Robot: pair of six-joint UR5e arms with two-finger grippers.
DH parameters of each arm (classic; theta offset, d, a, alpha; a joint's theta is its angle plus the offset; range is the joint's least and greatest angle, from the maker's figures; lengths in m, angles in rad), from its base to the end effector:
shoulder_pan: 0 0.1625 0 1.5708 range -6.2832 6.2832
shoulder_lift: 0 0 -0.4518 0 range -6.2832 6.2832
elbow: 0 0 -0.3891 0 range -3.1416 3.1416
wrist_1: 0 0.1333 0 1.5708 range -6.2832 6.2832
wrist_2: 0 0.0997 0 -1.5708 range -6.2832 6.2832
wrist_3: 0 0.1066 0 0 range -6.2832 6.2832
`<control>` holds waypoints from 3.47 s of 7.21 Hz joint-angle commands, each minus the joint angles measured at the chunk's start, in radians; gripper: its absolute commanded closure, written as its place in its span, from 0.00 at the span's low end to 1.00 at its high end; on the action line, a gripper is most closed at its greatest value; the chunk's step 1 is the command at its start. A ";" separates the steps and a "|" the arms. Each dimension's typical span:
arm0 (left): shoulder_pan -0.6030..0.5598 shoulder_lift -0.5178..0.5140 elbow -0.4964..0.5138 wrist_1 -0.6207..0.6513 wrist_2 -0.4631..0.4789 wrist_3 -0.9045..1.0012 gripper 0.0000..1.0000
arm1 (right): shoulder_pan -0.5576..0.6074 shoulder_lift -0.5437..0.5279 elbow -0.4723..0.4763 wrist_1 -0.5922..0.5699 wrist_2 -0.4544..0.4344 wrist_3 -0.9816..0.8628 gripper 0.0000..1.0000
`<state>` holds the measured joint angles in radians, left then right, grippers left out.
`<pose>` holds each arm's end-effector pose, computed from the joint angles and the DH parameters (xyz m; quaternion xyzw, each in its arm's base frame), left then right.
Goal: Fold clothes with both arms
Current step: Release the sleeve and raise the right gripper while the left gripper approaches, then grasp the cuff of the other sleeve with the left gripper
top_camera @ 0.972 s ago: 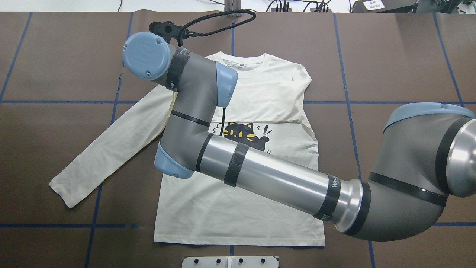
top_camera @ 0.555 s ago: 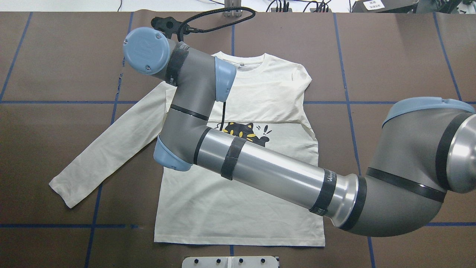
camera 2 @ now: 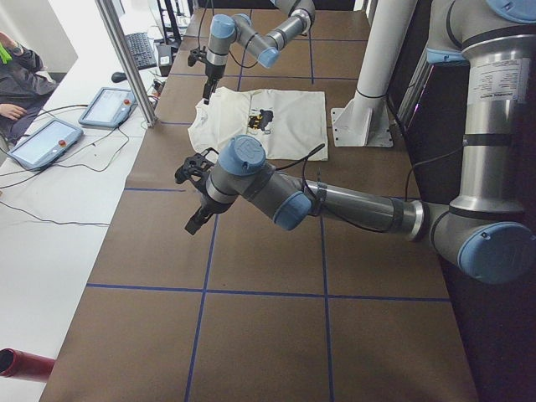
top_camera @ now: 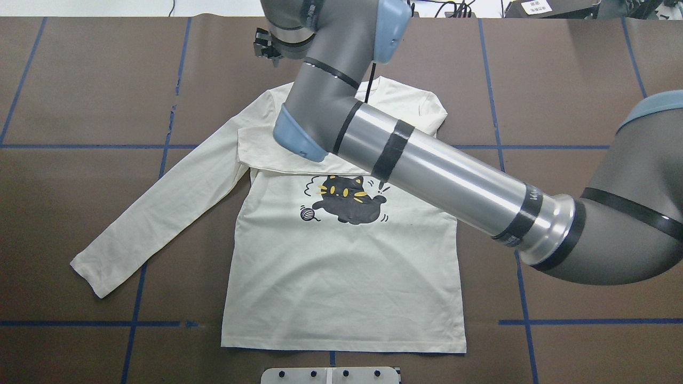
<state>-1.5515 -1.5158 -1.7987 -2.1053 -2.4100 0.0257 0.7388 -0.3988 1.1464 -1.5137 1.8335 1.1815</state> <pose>-0.0447 -0.4815 0.5360 0.3175 0.3812 0.1604 0.8533 -0.5536 -0.6471 0.0729 0.1057 -0.3925 0.1081 0.9072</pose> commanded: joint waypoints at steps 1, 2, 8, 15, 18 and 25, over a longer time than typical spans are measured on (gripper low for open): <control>0.138 0.057 -0.008 -0.085 -0.077 -0.073 0.00 | 0.126 -0.268 0.268 -0.068 0.128 -0.231 0.00; 0.218 0.095 -0.060 -0.088 -0.042 -0.166 0.00 | 0.192 -0.431 0.408 -0.068 0.195 -0.361 0.00; 0.845 0.247 -0.218 -0.238 0.423 -0.732 0.00 | 0.497 -1.162 0.849 -0.051 0.427 -0.954 0.00; 1.153 0.266 -0.174 -0.229 0.650 -0.894 0.36 | 0.514 -1.212 0.878 -0.049 0.429 -0.956 0.00; 1.154 0.263 -0.165 -0.229 0.658 -0.894 0.45 | 0.514 -1.212 0.878 -0.049 0.428 -0.956 0.00; 1.102 0.253 -0.172 -0.228 0.704 -0.859 1.00 | 0.514 -1.212 0.877 -0.049 0.428 -0.956 0.00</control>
<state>-0.4186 -1.2590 -1.9639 -2.3344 -1.7053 -0.8512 1.2532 -1.6107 2.0221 -1.5644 2.2611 0.2266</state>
